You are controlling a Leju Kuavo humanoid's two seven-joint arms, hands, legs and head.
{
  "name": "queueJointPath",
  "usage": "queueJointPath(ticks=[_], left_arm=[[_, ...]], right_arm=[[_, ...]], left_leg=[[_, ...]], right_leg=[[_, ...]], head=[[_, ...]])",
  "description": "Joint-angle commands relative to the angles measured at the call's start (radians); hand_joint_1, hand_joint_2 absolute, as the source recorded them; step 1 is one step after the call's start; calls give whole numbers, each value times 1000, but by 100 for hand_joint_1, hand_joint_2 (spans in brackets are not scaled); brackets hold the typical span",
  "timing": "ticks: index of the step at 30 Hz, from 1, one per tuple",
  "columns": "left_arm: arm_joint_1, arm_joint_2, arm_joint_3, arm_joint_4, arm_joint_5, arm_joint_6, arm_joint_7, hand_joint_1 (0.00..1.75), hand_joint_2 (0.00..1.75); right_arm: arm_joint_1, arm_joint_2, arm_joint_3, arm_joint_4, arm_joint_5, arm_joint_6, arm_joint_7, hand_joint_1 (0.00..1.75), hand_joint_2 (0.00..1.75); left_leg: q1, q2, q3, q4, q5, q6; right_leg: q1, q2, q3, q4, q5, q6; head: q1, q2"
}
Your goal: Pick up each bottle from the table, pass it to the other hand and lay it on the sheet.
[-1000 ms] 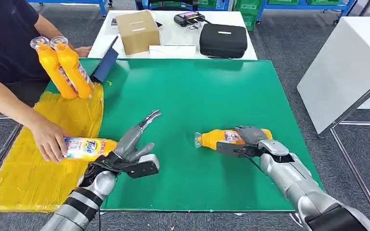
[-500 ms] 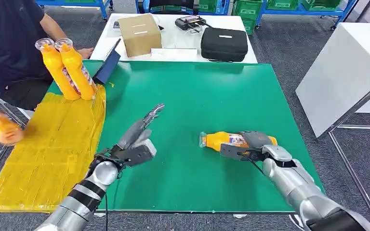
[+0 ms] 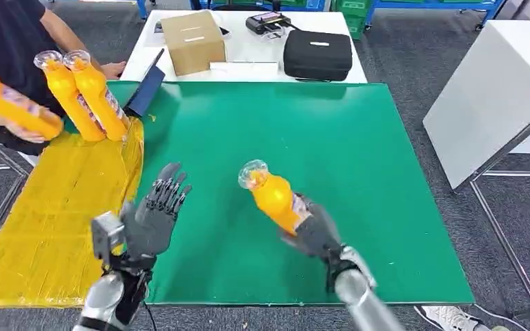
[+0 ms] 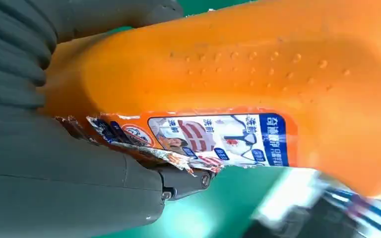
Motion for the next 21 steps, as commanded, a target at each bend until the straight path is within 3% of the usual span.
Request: queueJointPath(ticks=[1,7,21], left_arm=[[126,-26,-67,-180,24,-17,-13,0,175],[100,-28,-125,-176,-41,12,-31,0,175],[103,-24,-184,-194,-190,67,-93,0,175]], right_arm=[[102,99,190,-246,40,-74,-25,175,175],[9,145,272,-28,64,-72,-11,175,175],[-3,140,304,23,73,-56,1,175,175]], left_leg=[[0,3,-1,2,-4,-1],[1,2,-4,0,-1,-1],[0,0,-4,-1,0,-2]], right_leg=[[0,5,-2,2,-3,-2],[0,4,-6,0,-1,-3],[0,3,-4,-1,-2,-3]], head=[[0,0],[0,0],[0,0]])
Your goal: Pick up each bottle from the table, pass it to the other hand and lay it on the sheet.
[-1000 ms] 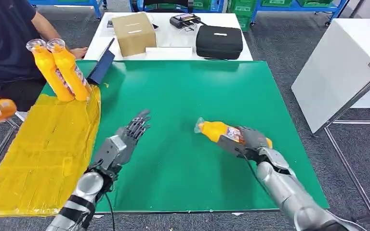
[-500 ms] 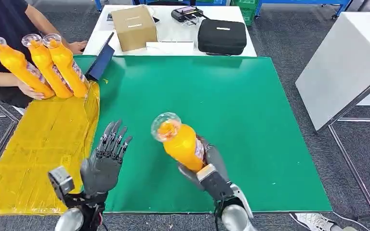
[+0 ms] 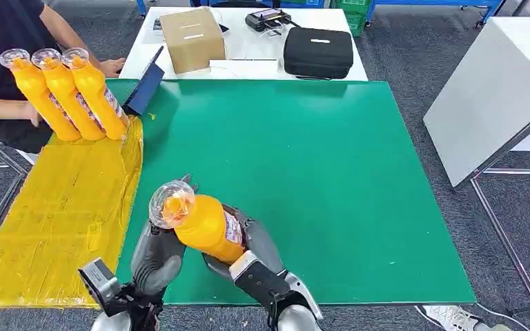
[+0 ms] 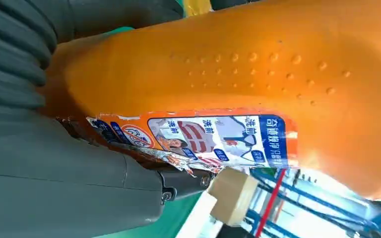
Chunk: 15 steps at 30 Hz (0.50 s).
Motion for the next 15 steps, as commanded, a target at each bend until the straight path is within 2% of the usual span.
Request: queueJointPath(ticks=[1,5,9,15], left_arm=[[-14,12,-68,8,-94,40,-30,0,175],[-28,28,-111,33,-209,72,-38,0,175],[-66,74,-168,113,-362,98,0,0,175],[-88,94,-176,182,-418,111,21,0,175]], right_arm=[[-55,-12,41,116,5,12,7,175,175],[-60,-7,56,125,12,24,8,175,175],[-67,-12,77,115,24,38,10,175,175],[-73,-12,91,113,36,45,14,175,175]], left_leg=[[0,1,3,-1,-1,-1],[0,-1,4,0,-1,-2],[0,-1,2,-1,0,-1],[0,1,2,-2,0,-1]], right_leg=[[0,4,3,0,-1,-1],[0,4,4,0,-2,-2],[0,2,2,-1,-1,-1],[0,3,2,-1,0,-1]], head=[[0,0],[0,0],[0,0],[0,0]])
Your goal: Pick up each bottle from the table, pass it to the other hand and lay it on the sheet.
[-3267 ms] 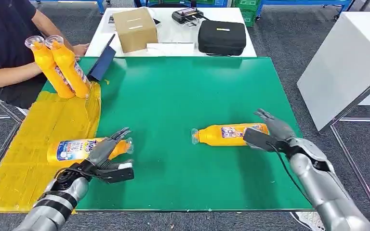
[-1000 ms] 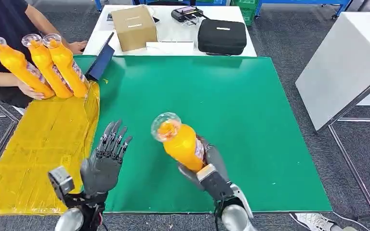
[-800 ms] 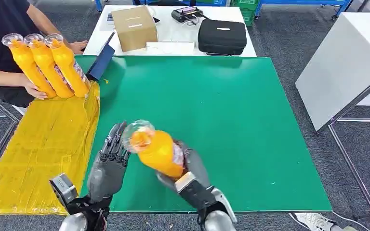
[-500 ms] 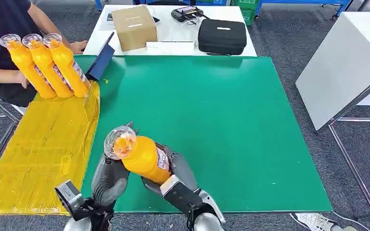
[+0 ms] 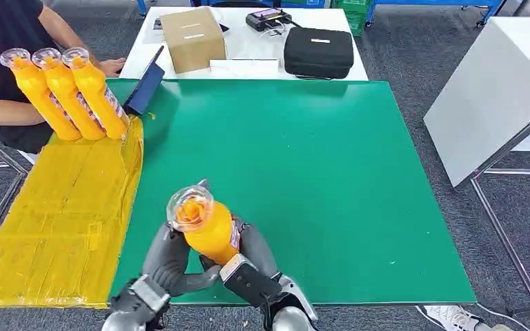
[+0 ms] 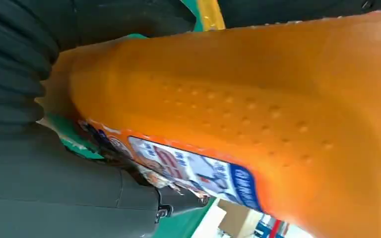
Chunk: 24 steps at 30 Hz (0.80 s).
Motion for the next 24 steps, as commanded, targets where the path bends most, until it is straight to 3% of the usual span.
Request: queueJointPath(ticks=[1,9,10,24], left_arm=[[-53,69,-110,158,-61,0,29,0,175],[-61,79,-105,181,-72,-2,41,5,175],[-59,78,-98,184,-72,-2,41,175,175],[-46,75,-86,180,-83,4,42,175,175]], right_arm=[[-57,-14,66,52,12,26,4,175,175],[-61,-13,72,55,21,28,4,175,175],[-63,-12,74,58,22,29,5,175,175],[-75,-8,83,79,22,37,5,175,175]], left_leg=[[0,0,4,-2,0,-1],[0,0,3,-1,-1,-1],[0,1,2,-1,-1,-1],[0,2,2,-1,-1,-1]], right_leg=[[0,3,3,-1,0,-1],[0,3,3,-1,-1,-1],[0,3,2,-1,0,-1],[0,4,2,-1,0,-1]], head=[[0,0],[0,0],[0,0],[0,0]])
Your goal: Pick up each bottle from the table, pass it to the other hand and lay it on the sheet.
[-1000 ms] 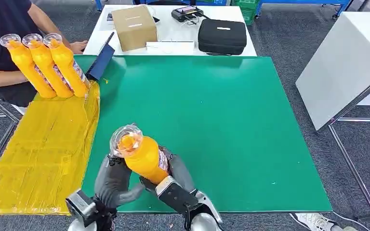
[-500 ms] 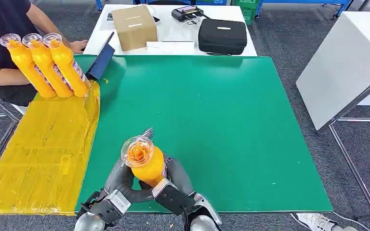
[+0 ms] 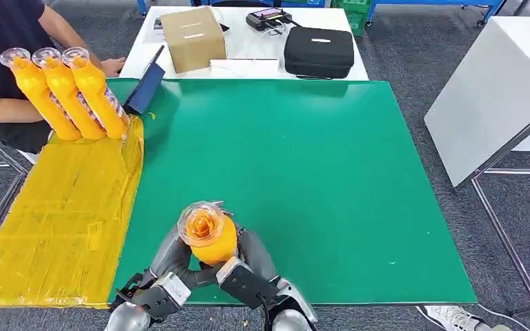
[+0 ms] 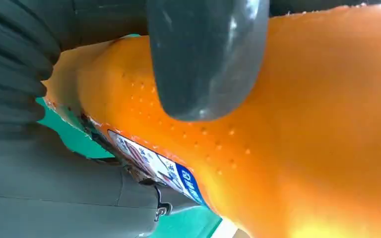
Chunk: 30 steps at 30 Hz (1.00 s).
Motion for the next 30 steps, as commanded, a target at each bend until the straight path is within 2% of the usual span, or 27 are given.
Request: queueJointPath(ticks=[1,10,12,13,14,15,16,17,18,19,20,22,24,25,26,27,30], left_arm=[[7,18,-55,87,-13,-13,10,175,175],[26,10,-33,71,-11,-9,9,175,175],[33,0,-19,56,-37,36,7,175,175],[32,0,-18,52,-37,36,7,175,175],[41,-3,-11,34,-76,74,19,175,175],[53,-28,18,9,-267,244,90,175,175],[55,-34,31,-12,-330,290,112,175,175],[61,-47,56,-34,-548,446,173,175,175],[68,-50,88,-70,-715,539,227,175,175],[76,-49,99,-85,-795,585,256,175,175],[82,-46,134,-93,-918,625,309,175,175],[81,-37,173,-70,-1005,671,336,175,175],[47,23,221,14,-1046,732,364,175,175],[27,105,277,33,-1046,751,378,175,175],[20,119,283,37,-1046,751,380,175,175],[19,193,343,20,-1046,751,387,175,175],[12,216,339,48,-1046,751,411,175,175]], right_arm=[[-76,-7,78,46,4,24,-7,175,175],[-73,-7,76,54,9,27,-3,175,175],[-63,-12,66,50,27,13,5,175,175],[-62,-15,64,49,27,13,5,157,175],[-52,-19,57,33,42,-1,12,3,175],[-14,-28,21,-9,104,-55,48,0,175],[6,-37,2,-36,107,-55,48,0,175],[43,-45,-36,-81,114,-65,55,0,175],[78,-67,-62,-135,120,-64,54,0,175],[104,-89,-80,-179,110,-62,48,0,0],[126,-116,-100,-216,107,-58,49,0,0],[143,-149,-119,-244,90,-33,39,0,0],[143,-207,-126,-237,95,-8,30,0,0],[146,-223,-130,-233,102,-9,18,0,0],[149,-228,-134,-231,102,-11,11,0,0],[149,-235,-134,-231,104,-9,1,0,0],[148,-239,-132,-230,104,-8,-2,0,0]], left_leg=[[0,2,2,-1,-1,-1],[0,3,4,-1,-2,-1],[0,3,5,0,-2,-2],[0,2,2,-1,-1,-1],[0,2,3,-1,-2,-1],[0,2,1,-1,-1,-1],[0,2,3,0,-2,-1],[0,1,4,0,-2,-1],[0,-1,2,0,-1,-1],[0,-2,0,0,0,0],[0,-3,1,1,-1,0],[0,-3,1,1,-1,-1],[0,-2,3,-1,-1,-1],[0,0,2,-2,0,-1],[0,-1,4,-3,0,-2],[0,-2,5,-3,0,-2],[0,1,3,-1,-1,-2]], right_leg=[[0,4,1,-1,0,-1],[0,7,3,0,-1,-2],[0,8,4,0,-1,-2],[0,4,2,-1,0,-1],[0,5,3,-1,-1,-1],[0,4,1,-1,0,-1],[0,4,2,0,-1,-1],[0,4,3,0,-2,-1],[0,1,2,0,-2,-1],[0,0,0,-1,-1,0],[0,-1,1,0,-2,-1],[0,-1,2,0,-2,-1],[-1,0,3,-2,-1,-1],[-1,2,1,-2,0,-1],[-1,2,3,-3,0,-2],[-1,2,4,-3,0,-2],[0,4,1,0,-1,-2]], head=[[0,0],[0,0],[0,0],[0,0],[0,0],[0,0],[0,0],[0,0],[0,0],[0,0],[0,0],[0,0],[0,0],[0,0],[-1,0],[0,0],[0,0]])
